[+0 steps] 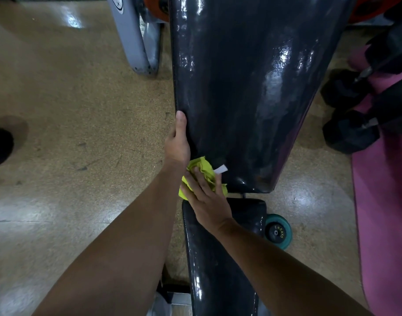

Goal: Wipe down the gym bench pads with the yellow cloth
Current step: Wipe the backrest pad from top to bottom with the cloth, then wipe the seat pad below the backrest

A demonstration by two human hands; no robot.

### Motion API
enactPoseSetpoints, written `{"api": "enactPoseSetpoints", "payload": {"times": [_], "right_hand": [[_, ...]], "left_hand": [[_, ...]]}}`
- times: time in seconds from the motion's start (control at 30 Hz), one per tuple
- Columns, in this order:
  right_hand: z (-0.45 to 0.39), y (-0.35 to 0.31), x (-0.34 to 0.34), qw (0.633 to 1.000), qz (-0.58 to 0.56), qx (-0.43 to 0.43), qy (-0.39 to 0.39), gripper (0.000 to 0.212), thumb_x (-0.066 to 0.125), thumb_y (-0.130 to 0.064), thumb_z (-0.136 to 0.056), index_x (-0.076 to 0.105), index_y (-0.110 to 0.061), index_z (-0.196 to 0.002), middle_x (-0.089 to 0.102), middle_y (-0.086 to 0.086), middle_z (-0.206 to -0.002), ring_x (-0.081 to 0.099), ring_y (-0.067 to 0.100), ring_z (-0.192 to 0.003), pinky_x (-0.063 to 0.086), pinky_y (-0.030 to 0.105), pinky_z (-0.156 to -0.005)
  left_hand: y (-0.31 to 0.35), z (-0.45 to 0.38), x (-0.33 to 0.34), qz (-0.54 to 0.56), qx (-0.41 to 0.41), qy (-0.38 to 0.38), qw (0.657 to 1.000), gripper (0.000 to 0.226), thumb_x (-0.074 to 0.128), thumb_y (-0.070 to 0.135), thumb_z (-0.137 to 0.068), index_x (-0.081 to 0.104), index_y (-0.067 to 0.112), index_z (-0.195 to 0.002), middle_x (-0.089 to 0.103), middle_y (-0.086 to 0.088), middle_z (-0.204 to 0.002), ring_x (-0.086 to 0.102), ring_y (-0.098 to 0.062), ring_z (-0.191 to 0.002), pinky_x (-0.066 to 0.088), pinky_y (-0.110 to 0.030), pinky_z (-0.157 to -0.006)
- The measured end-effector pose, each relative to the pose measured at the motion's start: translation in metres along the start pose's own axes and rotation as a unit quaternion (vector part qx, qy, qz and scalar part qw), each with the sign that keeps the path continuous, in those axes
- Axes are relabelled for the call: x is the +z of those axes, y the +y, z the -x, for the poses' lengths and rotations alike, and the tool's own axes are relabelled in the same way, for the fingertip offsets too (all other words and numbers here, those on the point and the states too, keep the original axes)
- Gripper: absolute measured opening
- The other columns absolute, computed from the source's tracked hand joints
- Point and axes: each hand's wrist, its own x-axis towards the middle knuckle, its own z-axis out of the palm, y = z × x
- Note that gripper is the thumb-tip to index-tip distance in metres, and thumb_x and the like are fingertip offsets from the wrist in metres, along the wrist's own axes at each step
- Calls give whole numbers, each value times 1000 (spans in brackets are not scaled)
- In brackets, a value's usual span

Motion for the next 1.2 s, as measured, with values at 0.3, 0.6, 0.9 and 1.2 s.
{"api": "enactPoseSetpoints", "payload": {"times": [0.3, 0.6, 0.9, 1.2], "right_hand": [[41, 47, 4, 997, 45, -61, -31, 68, 47, -21, -92, 32, -24, -159, 10, 4, -172, 2, 29, -158, 18, 61, -119], [74, 52, 6, 964, -79, 249, 51, 82, 64, -11, -95, 18, -26, -161, -5, 13, -171, -4, 41, -157, 22, 74, -116], [62, 49, 0, 805, -305, 494, 119, 72, 34, -42, -107, -2, -13, -162, -12, 17, -170, 19, 46, -153, 44, 45, -109], [29, 27, -9, 574, -419, 674, 200, 74, 34, -42, -104, 2, -10, -163, 46, 20, -151, 51, 33, -132, 38, 20, -94]], "left_hand": [[-1, -2, 1, 1, 11, 8, 1000, 68, 38, 72, -94, 62, 22, -134, 65, 11, -120, 58, -9, -117, 44, -19, -92], [-3, -3, 2, 0, 9, 1, 1000, 77, 39, 80, -87, 62, 24, -135, 67, 12, -123, 60, -8, -120, 45, -24, -100], [-2, -1, 4, -5, 8, 20, 1000, 72, 34, 73, -94, 58, 24, -141, 63, 7, -133, 57, -9, -121, 44, -28, -106], [-3, 2, 6, -6, 12, 47, 999, 68, 34, 70, -97, 63, 23, -136, 66, 7, -128, 60, -7, -116, 45, -22, -98]]}}
